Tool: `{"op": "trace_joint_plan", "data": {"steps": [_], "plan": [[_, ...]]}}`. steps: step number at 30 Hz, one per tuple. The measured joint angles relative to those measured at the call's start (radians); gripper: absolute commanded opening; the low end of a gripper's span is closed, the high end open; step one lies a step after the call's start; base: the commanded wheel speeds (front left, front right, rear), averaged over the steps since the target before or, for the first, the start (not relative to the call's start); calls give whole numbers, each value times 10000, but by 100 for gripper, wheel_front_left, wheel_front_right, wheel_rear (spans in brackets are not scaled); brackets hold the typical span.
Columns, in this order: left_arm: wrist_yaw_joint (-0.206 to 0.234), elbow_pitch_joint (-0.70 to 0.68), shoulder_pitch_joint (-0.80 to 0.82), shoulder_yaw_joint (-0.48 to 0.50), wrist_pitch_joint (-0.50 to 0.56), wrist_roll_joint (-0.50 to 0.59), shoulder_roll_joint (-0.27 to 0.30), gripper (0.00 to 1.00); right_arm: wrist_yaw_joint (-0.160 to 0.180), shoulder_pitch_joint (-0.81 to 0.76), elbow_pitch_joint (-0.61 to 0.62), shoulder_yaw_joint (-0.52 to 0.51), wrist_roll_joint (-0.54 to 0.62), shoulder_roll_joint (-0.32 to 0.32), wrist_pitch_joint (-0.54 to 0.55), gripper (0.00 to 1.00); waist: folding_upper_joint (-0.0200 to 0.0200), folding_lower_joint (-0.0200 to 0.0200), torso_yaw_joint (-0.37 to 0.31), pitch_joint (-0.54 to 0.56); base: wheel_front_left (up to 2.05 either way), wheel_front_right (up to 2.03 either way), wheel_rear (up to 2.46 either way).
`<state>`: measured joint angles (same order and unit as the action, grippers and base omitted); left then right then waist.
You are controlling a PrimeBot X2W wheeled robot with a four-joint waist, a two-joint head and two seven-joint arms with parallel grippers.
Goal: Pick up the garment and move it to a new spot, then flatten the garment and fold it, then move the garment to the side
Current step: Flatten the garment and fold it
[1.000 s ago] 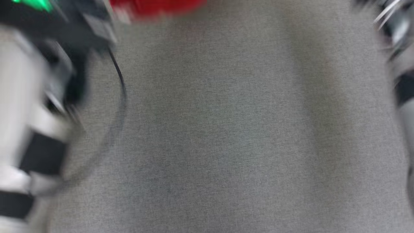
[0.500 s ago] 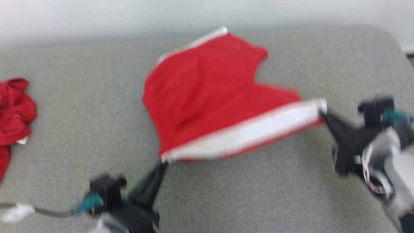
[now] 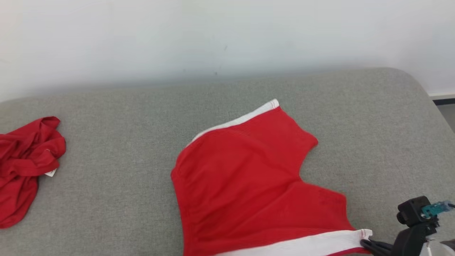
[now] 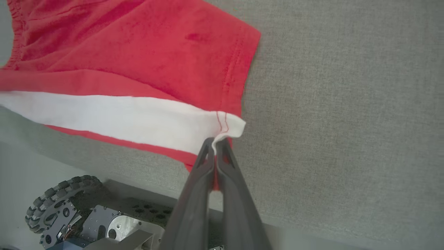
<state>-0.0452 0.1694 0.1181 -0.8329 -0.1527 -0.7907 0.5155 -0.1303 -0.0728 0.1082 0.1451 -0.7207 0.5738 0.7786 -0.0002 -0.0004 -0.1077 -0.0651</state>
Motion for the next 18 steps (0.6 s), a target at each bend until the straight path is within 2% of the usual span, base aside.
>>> {"op": "trace_joint_plan", "data": {"steps": [2, 5, 9, 15, 18], "plan": [[56, -245, -231, -92, 161, 6, 203, 0, 0, -367, 594, -433, 171, -234, 391, 0, -1, 0, 13, 66, 0, 0, 0], [190, -690, -394, 130, -46, -150, 291, 0, 0, -516, 1361, -997, 537, -591, 374, 0, 0, 2, 99, 61, 0, 0, 0], [190, -1072, -232, 460, -282, -261, 228, 0, 0, -44, 1684, -1129, 984, -761, -291, 0, 0, 2, 260, -48, 0, 0, 0], [171, -1212, 940, 888, -270, -512, -263, 0, 0, 1827, 897, -537, 1657, -428, -1252, 0, 1, 5, 503, -422, 0, 0, 0], [151, -995, 1950, 1078, 77, -683, -696, 0, 0, 3488, -198, 81, 1971, -96, -1789, 0, 2, 6, 707, -801, 0, 0, 0]]}}
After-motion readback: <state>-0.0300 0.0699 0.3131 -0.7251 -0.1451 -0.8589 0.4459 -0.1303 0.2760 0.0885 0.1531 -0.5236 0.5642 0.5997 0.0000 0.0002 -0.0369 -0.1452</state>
